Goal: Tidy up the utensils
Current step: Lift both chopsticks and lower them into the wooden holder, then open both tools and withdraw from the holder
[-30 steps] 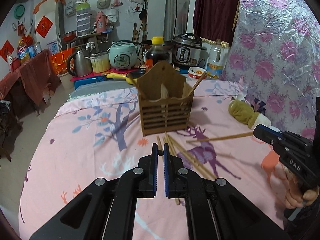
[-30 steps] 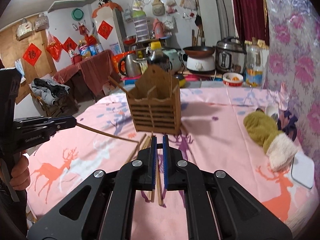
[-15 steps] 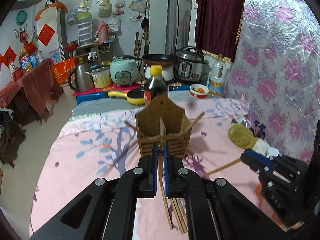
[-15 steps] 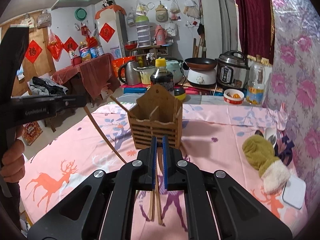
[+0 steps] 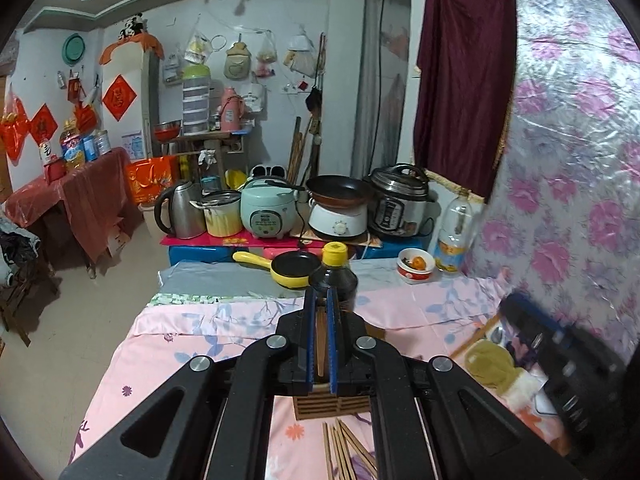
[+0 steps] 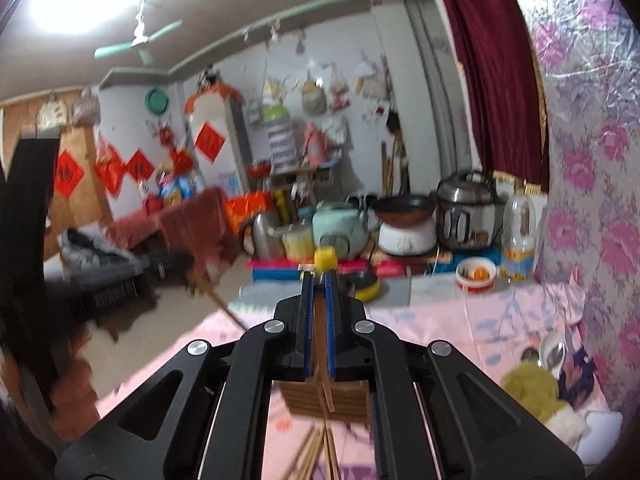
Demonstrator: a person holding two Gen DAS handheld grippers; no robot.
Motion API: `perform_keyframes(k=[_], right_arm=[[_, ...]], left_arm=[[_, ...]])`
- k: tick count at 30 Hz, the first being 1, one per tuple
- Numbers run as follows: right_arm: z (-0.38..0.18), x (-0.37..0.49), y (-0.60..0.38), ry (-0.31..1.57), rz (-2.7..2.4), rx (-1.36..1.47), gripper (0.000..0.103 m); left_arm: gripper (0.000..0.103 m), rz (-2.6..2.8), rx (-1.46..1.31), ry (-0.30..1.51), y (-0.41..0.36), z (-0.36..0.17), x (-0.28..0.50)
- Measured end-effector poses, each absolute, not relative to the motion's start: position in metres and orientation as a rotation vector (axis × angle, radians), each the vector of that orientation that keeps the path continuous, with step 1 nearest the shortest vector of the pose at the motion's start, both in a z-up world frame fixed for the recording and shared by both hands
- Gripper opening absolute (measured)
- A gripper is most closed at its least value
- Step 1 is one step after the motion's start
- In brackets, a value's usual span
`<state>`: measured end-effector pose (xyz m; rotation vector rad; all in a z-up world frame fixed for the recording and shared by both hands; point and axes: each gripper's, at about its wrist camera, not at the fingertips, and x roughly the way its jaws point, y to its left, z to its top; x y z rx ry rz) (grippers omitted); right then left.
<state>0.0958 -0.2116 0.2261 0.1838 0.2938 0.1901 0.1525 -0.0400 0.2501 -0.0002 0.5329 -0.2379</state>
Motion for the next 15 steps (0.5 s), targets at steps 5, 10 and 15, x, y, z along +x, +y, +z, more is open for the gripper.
perform_keyframes(k=[5, 10, 15], right_arm=[[0.209, 0.133, -0.2, 0.253, 0.12, 0.168, 0.006], [0.167, 0.158, -0.203, 0.375, 0.099, 0.152, 0.014], [0.165, 0.125, -0.226, 0.346, 0.102, 0.194, 0.044]], left_arm=[[0.006, -0.201, 0.015, 0.57, -0.042, 0.204, 0.181], [0.034, -0.197, 0.006, 0.652, -0.032, 0.164, 0.196], [0.077, -0.15, -0.063, 0.623, -0.006, 0.154, 0.183]])
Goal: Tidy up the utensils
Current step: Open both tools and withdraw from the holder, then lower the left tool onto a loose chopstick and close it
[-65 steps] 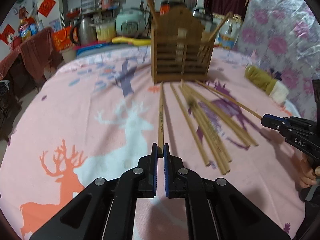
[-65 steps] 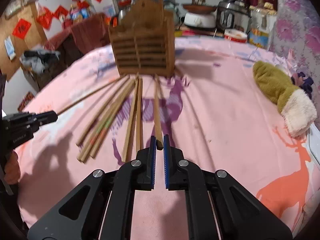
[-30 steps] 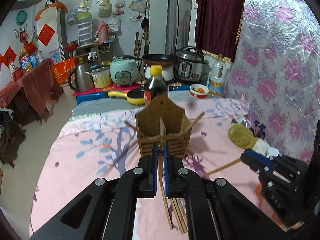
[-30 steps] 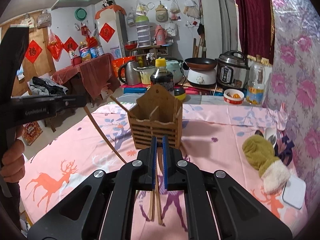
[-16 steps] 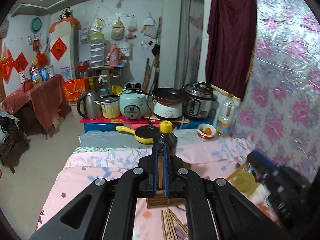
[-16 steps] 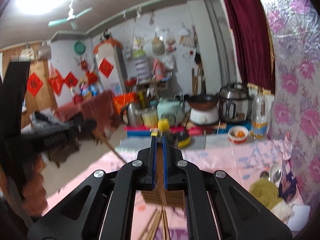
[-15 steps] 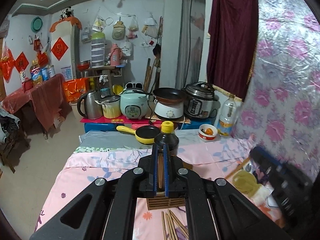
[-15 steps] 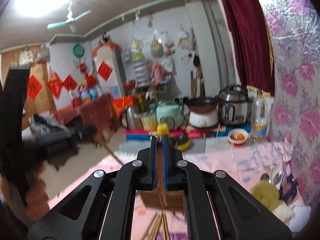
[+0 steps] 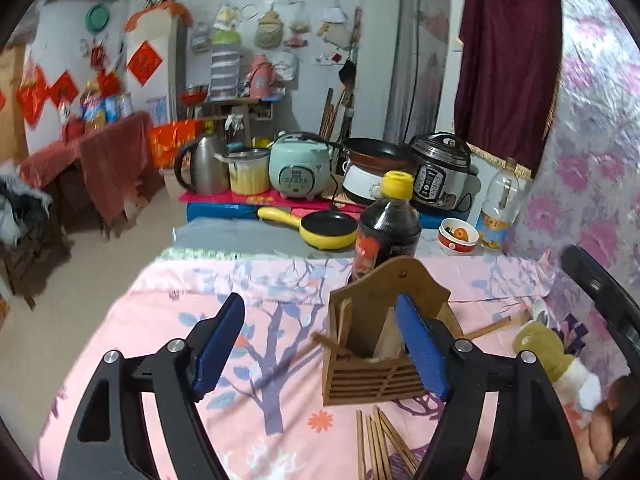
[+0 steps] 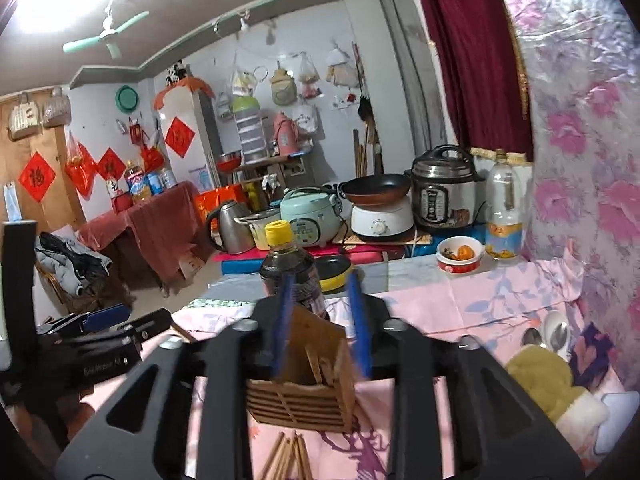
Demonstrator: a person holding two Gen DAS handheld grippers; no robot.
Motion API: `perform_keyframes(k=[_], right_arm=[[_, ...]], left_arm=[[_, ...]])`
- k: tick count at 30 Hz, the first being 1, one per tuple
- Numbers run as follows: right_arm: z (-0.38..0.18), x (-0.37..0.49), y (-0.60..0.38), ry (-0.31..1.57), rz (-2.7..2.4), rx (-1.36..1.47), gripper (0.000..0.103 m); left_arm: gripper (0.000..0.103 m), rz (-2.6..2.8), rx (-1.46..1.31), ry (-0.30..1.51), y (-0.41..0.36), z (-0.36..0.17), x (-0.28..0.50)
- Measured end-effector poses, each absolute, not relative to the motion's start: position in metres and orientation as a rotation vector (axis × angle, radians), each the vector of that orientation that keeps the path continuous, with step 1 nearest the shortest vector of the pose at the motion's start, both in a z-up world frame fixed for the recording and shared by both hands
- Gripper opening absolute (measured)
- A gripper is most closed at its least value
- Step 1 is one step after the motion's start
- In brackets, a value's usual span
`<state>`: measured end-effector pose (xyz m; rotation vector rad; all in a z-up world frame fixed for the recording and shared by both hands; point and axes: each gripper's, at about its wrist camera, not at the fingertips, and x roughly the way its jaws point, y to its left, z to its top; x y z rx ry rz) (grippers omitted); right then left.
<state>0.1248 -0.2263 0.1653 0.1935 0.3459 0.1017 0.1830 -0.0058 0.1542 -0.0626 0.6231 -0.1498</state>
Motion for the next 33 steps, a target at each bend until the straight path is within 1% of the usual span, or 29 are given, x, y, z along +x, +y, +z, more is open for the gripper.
perform_keyframes(k=[2, 4, 6, 7, 8, 9, 13, 16, 18, 21, 25, 31, 33], right_arm=[[0.163, 0.11, -0.228, 0.35, 0.087, 0.165, 0.05], [0.157, 0.092, -0.23, 0.358, 0.074, 0.138, 0.062], [0.149, 0.076, -0.235, 0.362, 0.062, 0.124, 0.084], [0.141, 0.064, -0.238, 0.36, 0.049, 0.119, 0.088], [0.134, 0.057, -0.24, 0.362, 0.042, 0.12, 0.095], [0.127, 0.051, -0.243, 0.369, 0.038, 0.123, 0.097], [0.082, 0.034, -0.248, 0.48, 0.078, 0.146, 0.097], [0.037, 0.03, -0.243, 0.618, 0.091, 0.111, 0.097], [0.022, 0.031, -0.234, 0.681, 0.115, 0.073, 0.097], [0.008, 0.038, -0.212, 0.761, 0.12, -0.048, 0.097], [-0.006, 0.04, -0.197, 0.789, 0.055, -0.182, 0.097], [-0.019, 0.054, -0.214, 0.888, 0.043, -0.113, 0.097], [-0.025, 0.059, -0.219, 0.927, 0.034, -0.084, 0.097]], left_arm=[[0.084, -0.162, -0.12, 0.653, 0.006, 0.146, 0.176], [0.089, -0.159, -0.159, 0.669, 0.02, 0.134, 0.165], [0.093, -0.146, -0.182, 0.681, 0.031, 0.121, 0.153], [0.094, -0.138, -0.191, 0.69, 0.036, 0.115, 0.149], [0.095, -0.126, -0.209, 0.706, 0.044, 0.104, 0.142], [0.095, -0.118, -0.229, 0.724, 0.051, 0.092, 0.136], [0.095, -0.088, -0.249, 0.794, 0.066, 0.047, 0.117], [0.095, -0.037, -0.124, 0.88, 0.059, 0.015, 0.105], [0.095, -0.035, -0.056, 0.943, 0.051, 0.002, 0.102], [0.096, -0.053, -0.069, 0.98, 0.047, -0.006, 0.098], [0.097, -0.057, 0.028, 0.997, 0.035, -0.017, 0.093], [0.098, -0.096, 0.099, 1.102, 0.016, -0.042, 0.104], [0.098, -0.09, 0.097, 1.098, 0.016, -0.044, 0.104]])
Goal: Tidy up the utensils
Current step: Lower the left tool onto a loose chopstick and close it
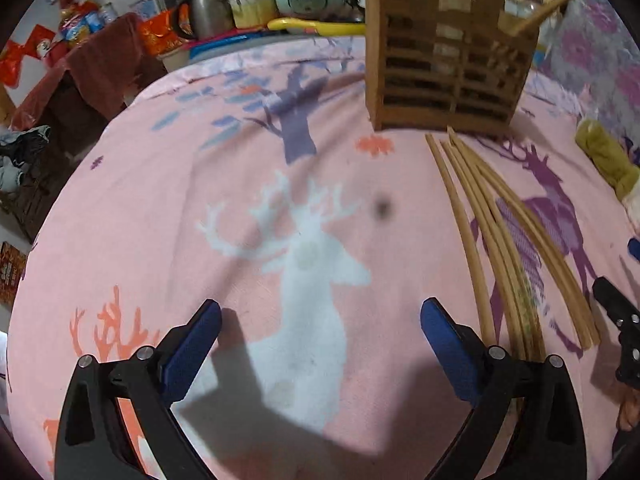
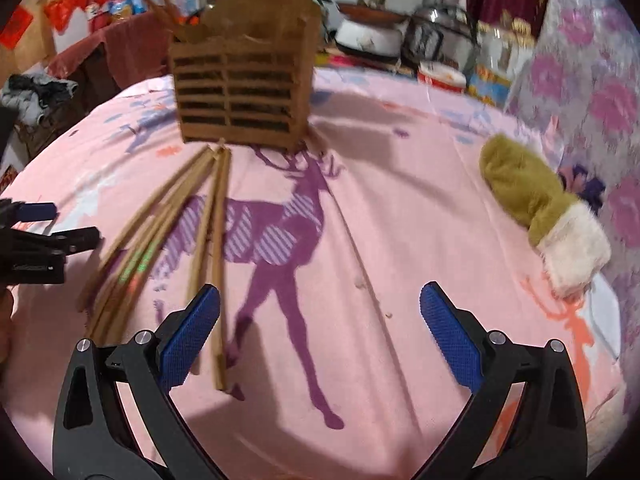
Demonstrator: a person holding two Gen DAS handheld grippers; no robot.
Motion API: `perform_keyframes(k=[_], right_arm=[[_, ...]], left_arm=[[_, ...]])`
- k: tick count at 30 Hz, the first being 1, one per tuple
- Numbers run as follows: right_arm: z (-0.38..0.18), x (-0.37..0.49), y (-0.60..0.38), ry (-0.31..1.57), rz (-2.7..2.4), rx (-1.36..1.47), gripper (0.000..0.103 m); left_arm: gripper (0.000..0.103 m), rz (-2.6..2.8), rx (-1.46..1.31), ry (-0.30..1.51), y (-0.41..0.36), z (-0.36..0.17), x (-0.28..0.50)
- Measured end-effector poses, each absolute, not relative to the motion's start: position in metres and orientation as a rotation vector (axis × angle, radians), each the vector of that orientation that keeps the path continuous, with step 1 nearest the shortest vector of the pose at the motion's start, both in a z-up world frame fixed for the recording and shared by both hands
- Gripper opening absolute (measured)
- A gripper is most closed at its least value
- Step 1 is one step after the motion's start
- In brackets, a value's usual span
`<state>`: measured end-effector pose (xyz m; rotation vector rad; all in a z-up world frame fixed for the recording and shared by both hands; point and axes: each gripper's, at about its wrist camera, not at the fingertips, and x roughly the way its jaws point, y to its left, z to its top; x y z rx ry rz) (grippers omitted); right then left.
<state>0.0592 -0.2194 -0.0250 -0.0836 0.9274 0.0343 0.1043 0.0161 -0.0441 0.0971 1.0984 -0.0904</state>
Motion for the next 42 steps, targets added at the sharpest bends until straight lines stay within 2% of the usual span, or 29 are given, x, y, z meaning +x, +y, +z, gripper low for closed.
perform_keyframes(k=[5, 19, 29, 37, 39, 42], right_arm=[[-0.043, 0.073, -0.242, 1.039, 0.031, 0.054, 0.097], [-0.047, 0.081, -0.243, 1.046, 0.059, 0.006, 0.098], [-0.047, 0.081, -0.243, 1.046, 0.06, 0.006, 0.098], [-0.047, 0.081, -0.243, 1.046, 0.06, 0.006, 0.098], [-0.047, 0.081, -0.243, 1.046, 0.06, 0.006, 0.098], [-0.047, 0.081, -0.243, 1.046, 0.06, 0.006, 0.098]], left_arm=[[0.099, -0.106, 0.075, 1.104, 0.02, -0.046, 0.107], [0.098, -0.278, 0.065, 1.063, 0.001, -0.03, 0.094], [0.098, -0.284, 0.163, 1.093, -0.017, -0.043, 0.092], [0.097, -0.192, -0.042, 1.096, 0.035, -0.033, 0.107], [0.092, -0.215, -0.027, 1.079, 0.031, -0.029, 0.103], [0.072, -0.261, 0.039, 1.083, 0.014, -0.032, 0.098]])
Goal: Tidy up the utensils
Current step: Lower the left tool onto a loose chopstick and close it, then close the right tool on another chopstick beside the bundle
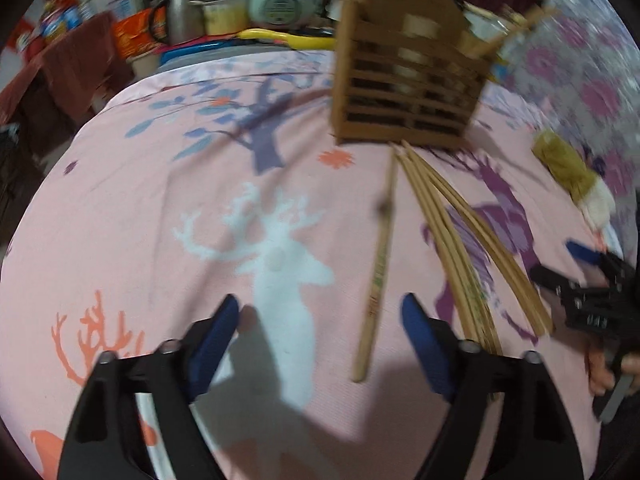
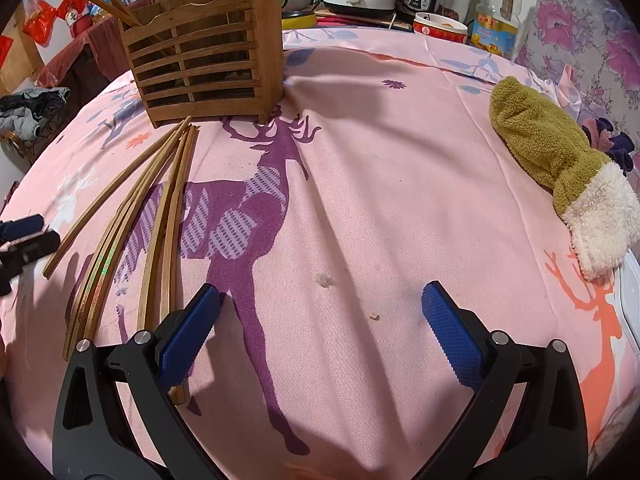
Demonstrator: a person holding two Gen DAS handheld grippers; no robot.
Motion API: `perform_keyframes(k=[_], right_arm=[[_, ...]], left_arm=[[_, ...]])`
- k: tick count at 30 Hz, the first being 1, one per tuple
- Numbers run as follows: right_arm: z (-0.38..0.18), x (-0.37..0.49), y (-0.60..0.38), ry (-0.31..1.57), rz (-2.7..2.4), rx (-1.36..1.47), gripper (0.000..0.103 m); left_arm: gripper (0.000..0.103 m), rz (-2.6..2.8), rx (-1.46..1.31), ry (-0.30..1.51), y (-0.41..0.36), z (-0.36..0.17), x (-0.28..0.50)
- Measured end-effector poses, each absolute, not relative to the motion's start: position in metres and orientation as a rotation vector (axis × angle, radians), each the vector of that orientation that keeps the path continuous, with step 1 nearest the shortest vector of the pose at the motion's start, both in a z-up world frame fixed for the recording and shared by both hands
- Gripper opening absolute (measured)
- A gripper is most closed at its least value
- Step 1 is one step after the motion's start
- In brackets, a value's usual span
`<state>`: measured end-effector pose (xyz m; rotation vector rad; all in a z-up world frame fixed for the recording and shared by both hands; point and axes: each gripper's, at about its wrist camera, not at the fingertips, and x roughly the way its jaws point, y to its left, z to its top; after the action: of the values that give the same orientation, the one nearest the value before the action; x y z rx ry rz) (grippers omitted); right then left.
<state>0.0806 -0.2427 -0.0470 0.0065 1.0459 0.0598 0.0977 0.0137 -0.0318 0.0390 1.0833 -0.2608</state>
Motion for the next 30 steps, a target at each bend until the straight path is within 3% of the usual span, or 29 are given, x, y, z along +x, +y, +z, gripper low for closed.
perform_keyframes(k=[1, 6, 9, 10, 19, 24, 30], right_arm=[[-0.047, 0.081, -0.243, 1.046, 0.06, 0.006, 0.098], [-0.047, 0.081, -0.243, 1.046, 0.06, 0.006, 0.098], [-0.047, 0.081, -0.243, 1.046, 0.06, 0.006, 0.098], [-0.047, 0.081, -0.243, 1.046, 0.059, 0.006, 0.098], [-0.045, 0.08, -0.242, 1.039, 0.059, 0.003, 0.097], [-0.033, 0.056, -0.226, 0.991, 0.145, -0.107, 0.075], [-0.017, 0.025, -0.22, 0.927, 0.236, -0.133, 0.062]], left_arm=[[0.062, -0.268, 0.051, 1.09, 0.01, -0.034, 0.096], [0.044, -0.277, 0.122, 1.066, -0.001, -0.037, 0.086], [0.022, -0.289, 0.172, 1.036, -0.001, -0.035, 0.07], [0.01, -0.295, 0.177, 1.034, 0.0, -0.035, 0.066], [0.009, -0.287, 0.145, 1.037, 0.008, -0.035, 0.069], [0.011, -0.275, 0.125, 1.043, 0.013, -0.036, 0.071], [0.011, -0.267, 0.097, 1.054, 0.019, -0.035, 0.074]])
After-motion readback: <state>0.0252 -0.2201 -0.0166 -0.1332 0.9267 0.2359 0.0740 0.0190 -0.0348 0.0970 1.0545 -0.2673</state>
